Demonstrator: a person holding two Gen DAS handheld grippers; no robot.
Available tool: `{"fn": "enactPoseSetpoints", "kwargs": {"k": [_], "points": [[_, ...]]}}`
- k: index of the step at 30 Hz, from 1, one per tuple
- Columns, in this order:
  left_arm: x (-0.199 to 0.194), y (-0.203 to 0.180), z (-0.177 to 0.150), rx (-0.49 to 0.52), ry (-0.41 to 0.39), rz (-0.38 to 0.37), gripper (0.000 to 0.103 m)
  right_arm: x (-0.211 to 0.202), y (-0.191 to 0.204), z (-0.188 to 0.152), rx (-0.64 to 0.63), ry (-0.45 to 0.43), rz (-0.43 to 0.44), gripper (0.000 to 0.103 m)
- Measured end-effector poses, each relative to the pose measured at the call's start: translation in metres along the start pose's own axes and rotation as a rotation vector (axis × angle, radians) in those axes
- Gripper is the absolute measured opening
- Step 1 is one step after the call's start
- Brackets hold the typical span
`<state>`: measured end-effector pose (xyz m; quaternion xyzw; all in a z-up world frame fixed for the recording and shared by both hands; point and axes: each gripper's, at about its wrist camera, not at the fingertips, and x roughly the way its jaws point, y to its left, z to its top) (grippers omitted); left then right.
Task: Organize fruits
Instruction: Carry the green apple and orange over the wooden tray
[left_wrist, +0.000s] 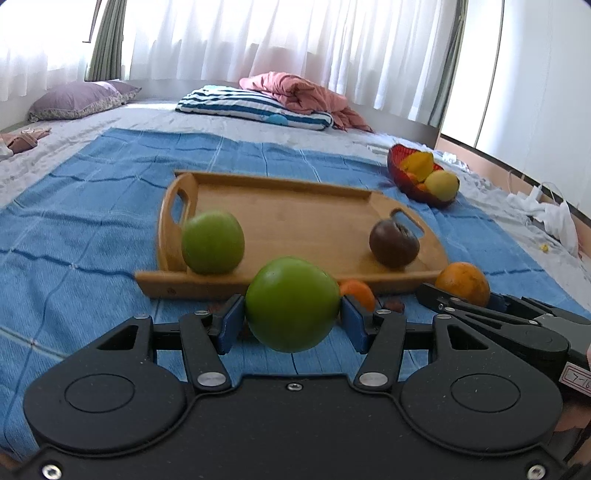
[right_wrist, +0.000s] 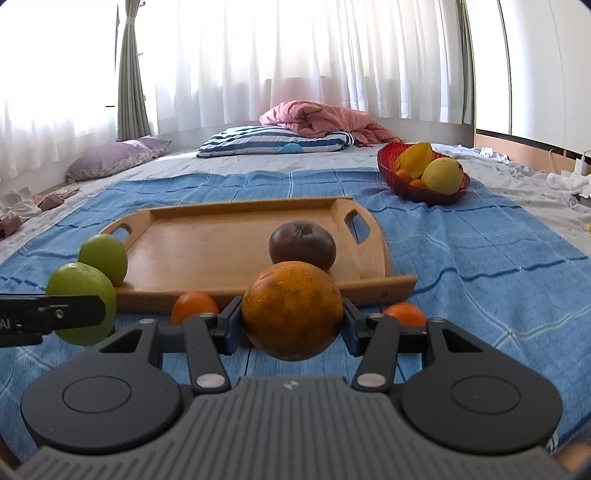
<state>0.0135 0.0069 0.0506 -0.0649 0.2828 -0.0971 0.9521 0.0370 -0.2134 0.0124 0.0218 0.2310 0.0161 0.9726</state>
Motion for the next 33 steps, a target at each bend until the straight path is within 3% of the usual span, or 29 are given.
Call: {"fn": "enactPoseSetpoints", "kwargs": {"k": [12,21,33], "points": [[0.008,0.011,0.052,-0.035,-0.044,0.009,0.055,0.027,-0.006,0.052,0.032,0.003,0.065,0.056],[0.039,0.028,0.089,-0.07,-0.022,0.058,0.055,0.061,-0.014,0.086,0.025,0.043,0.099,0.056],[0.084,0.047,0.113,-0.085,0.036,0.127,0.055,0.108,-0.026,0.108,0.022,0.148,0.087,0.056]]}}
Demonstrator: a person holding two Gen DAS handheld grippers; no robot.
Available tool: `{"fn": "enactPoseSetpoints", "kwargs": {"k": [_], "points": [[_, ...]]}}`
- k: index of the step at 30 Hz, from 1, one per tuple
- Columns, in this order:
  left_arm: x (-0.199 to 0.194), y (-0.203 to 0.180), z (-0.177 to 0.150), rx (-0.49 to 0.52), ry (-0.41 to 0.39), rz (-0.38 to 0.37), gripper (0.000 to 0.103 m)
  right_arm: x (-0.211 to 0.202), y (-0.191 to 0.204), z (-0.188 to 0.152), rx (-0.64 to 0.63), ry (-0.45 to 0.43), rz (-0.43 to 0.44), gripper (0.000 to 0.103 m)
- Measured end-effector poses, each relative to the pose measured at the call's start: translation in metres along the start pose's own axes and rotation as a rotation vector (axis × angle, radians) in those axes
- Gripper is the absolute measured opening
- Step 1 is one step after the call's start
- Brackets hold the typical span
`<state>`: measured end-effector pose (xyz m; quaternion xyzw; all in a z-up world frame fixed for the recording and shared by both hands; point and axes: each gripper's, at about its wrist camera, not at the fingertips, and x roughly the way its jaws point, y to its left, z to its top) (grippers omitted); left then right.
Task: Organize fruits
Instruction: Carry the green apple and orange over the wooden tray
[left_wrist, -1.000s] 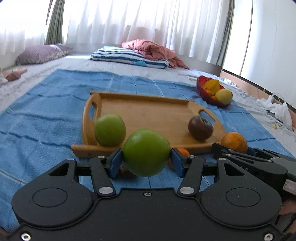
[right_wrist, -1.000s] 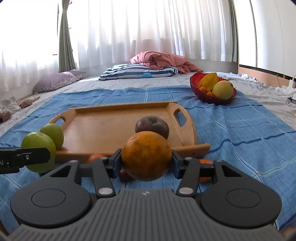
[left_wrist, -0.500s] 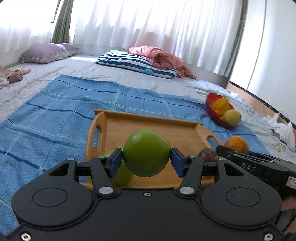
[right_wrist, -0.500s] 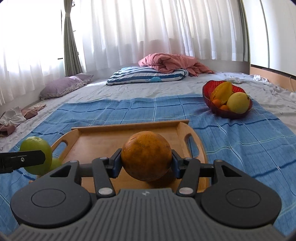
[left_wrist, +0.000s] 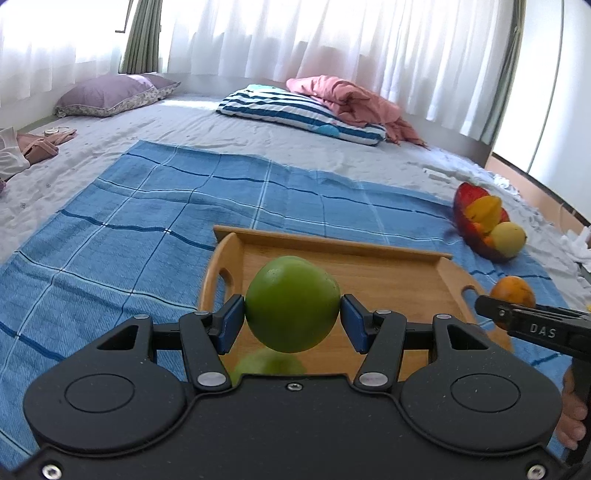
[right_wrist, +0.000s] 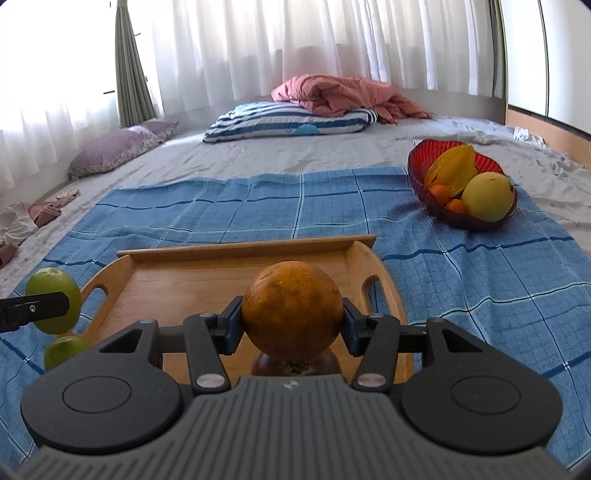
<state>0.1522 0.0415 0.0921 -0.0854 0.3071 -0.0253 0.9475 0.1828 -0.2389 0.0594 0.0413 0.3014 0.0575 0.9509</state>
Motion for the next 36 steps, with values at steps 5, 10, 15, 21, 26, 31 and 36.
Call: {"fn": "enactPoseSetpoints", "kwargs": {"k": [5,10,15,21,26,31,36], "points": [[0.023,0.005,0.01,-0.003,0.052,0.013,0.055,0.018,-0.007,0.013,0.035,0.068,0.001,0.055],[0.044,0.008,0.016,-0.002,0.098,0.03,0.055,0.036,-0.007,0.025,0.036,0.121,-0.012,0.056],[0.061,0.01,0.017,-0.011,0.129,0.037,0.055,0.055,-0.001,0.028,0.007,0.178,-0.029,0.056],[0.074,0.011,0.013,-0.015,0.159,0.053,0.055,0.074,0.002,0.023,0.021,0.241,-0.033,0.056],[0.079,0.013,0.009,-0.014,0.179,0.066,0.055,0.08,0.005,0.021,0.013,0.249,-0.03,0.056],[0.082,0.013,0.006,-0.013,0.185,0.078,0.055,0.085,0.008,0.021,0.004,0.263,-0.041,0.056],[0.082,0.013,0.004,-0.01,0.176,0.077,0.055,0.088,0.009,0.019,-0.003,0.272,-0.048,0.056]]}}
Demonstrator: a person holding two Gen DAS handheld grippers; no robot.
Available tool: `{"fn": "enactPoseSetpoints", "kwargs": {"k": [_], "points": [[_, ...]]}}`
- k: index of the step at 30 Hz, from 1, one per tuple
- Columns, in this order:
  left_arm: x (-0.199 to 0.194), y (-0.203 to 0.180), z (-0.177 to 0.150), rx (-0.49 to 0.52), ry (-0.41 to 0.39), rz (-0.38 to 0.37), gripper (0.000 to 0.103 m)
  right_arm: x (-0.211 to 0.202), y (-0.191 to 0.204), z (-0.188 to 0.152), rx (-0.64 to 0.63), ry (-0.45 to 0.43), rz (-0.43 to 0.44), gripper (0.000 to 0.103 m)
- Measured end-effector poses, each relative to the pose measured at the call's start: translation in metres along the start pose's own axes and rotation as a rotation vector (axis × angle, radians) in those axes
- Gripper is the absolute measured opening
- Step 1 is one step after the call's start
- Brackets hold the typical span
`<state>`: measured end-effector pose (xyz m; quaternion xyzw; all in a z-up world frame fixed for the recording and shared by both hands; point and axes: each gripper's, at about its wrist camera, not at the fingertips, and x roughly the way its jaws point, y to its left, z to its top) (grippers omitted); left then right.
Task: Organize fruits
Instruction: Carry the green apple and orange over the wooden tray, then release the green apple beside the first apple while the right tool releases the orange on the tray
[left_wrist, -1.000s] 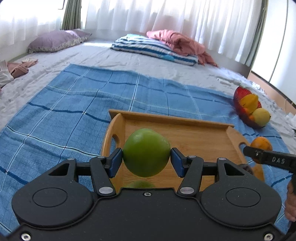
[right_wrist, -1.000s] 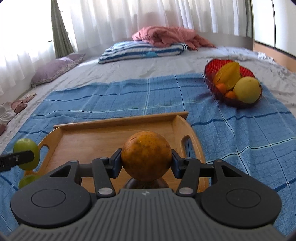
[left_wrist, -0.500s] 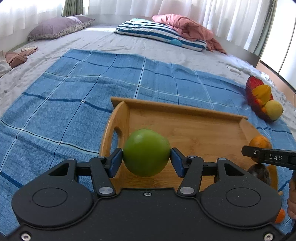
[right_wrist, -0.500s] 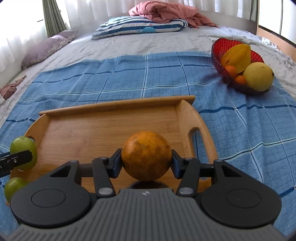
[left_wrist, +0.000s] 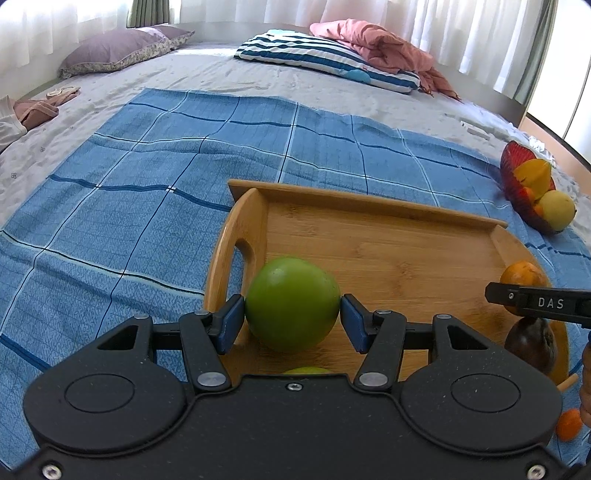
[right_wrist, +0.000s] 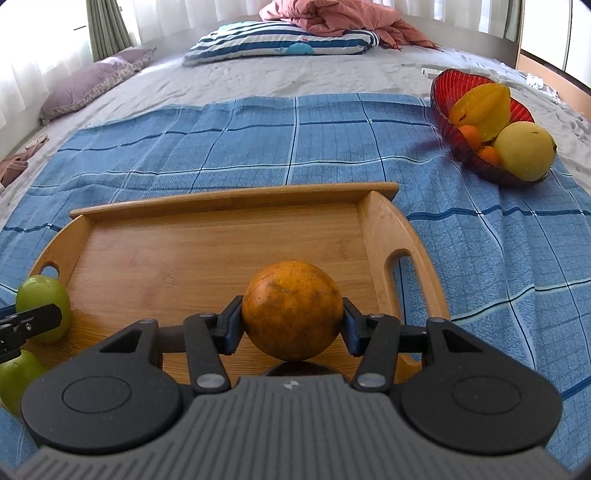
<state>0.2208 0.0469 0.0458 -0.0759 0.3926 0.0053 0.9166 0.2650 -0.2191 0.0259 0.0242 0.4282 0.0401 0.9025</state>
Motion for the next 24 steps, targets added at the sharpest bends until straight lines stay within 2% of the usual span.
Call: {"fn": "enactPoseSetpoints", "kwargs": {"k": [10,19,24], "points": [[-0.0025,0.0006,-0.0033,0.001,-0.007,-0.005,0.055,0.0095,0.002,-0.0068,-0.004,0.033,-0.018,0.056],[-0.0039,0.0024,-0.0042,-0.005,-0.007,-0.012,0.055,0.0075,0.0022,-0.0098,-0.016,0.023,-0.016,0.056],[-0.0049,0.0035,-0.004,-0.019,-0.008,-0.021,0.057,0.007,0.0028,-0.0096,-0.02,0.015,-0.014,0.077]]}}
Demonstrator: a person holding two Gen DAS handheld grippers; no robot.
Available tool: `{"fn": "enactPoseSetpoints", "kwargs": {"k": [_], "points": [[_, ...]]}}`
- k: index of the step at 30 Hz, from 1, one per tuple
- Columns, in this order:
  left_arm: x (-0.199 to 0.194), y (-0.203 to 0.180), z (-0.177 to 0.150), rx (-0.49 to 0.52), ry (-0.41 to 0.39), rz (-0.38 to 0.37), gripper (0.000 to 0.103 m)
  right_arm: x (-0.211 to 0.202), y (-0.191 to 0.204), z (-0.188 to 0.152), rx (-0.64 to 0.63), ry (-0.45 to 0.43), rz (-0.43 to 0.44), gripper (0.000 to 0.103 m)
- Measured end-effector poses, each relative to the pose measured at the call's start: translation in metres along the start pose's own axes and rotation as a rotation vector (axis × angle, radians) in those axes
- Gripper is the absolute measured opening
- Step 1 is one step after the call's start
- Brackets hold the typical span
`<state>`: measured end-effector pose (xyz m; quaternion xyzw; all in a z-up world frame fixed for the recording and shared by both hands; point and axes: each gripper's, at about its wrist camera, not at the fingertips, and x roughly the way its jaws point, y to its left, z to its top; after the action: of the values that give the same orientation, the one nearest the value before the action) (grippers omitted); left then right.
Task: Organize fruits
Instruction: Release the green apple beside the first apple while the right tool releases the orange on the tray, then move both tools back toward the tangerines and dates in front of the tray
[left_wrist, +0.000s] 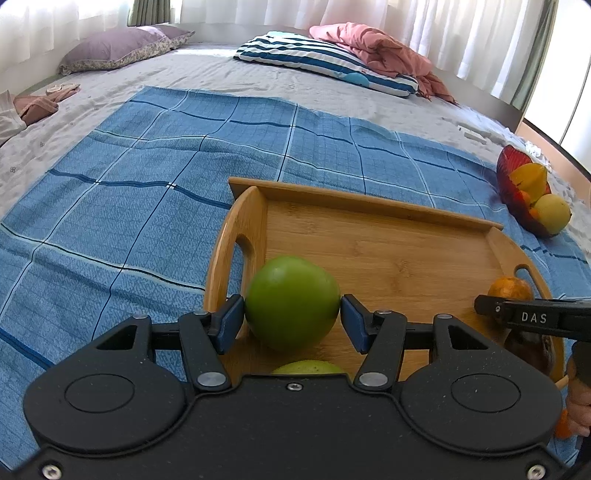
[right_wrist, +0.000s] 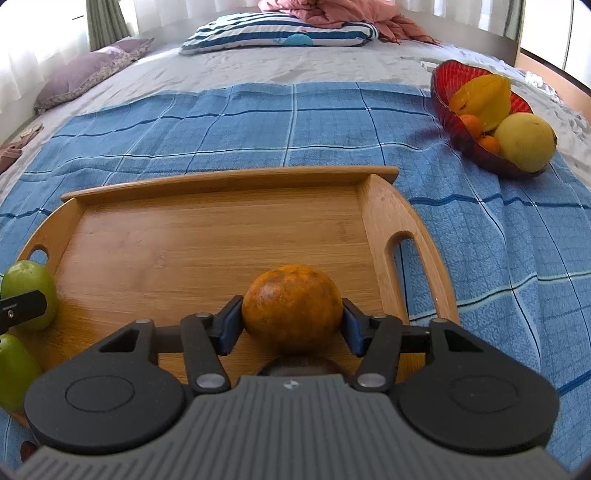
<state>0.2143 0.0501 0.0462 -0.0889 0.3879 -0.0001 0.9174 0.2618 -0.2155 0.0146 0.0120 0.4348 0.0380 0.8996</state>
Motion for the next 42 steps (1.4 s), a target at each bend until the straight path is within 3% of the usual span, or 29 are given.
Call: {"fn": "enactPoseSetpoints", "kwargs": {"k": [1,3,9,15,24,42], "points": [[-0.003,0.0,0.0,0.001,-0.013,-0.005,0.059,-0.001,0.0,0.0,-0.002,-0.006,0.004,0.082],[-0.009,-0.001,0.002,0.011,-0.04,-0.007,0.078,-0.005,0.0,0.0,-0.003,-0.022,0.011,0.086],[-0.033,-0.008,0.005,0.041,-0.107,-0.034,0.095,-0.026,-0.005,-0.004,-0.001,-0.085,0.036,0.094],[-0.056,-0.012,-0.007,0.057,-0.155,-0.066,0.1,-0.05,-0.016,-0.021,-0.006,-0.17,0.054,0.1],[-0.086,-0.02,-0.054,0.113,-0.212,-0.092,0.102,-0.088,-0.023,-0.067,-0.064,-0.324,0.035,0.103],[-0.109,-0.035,-0.135,0.149,-0.268,-0.156,0.103,-0.106,-0.043,-0.151,-0.051,-0.454,-0.032,0.103]]}}
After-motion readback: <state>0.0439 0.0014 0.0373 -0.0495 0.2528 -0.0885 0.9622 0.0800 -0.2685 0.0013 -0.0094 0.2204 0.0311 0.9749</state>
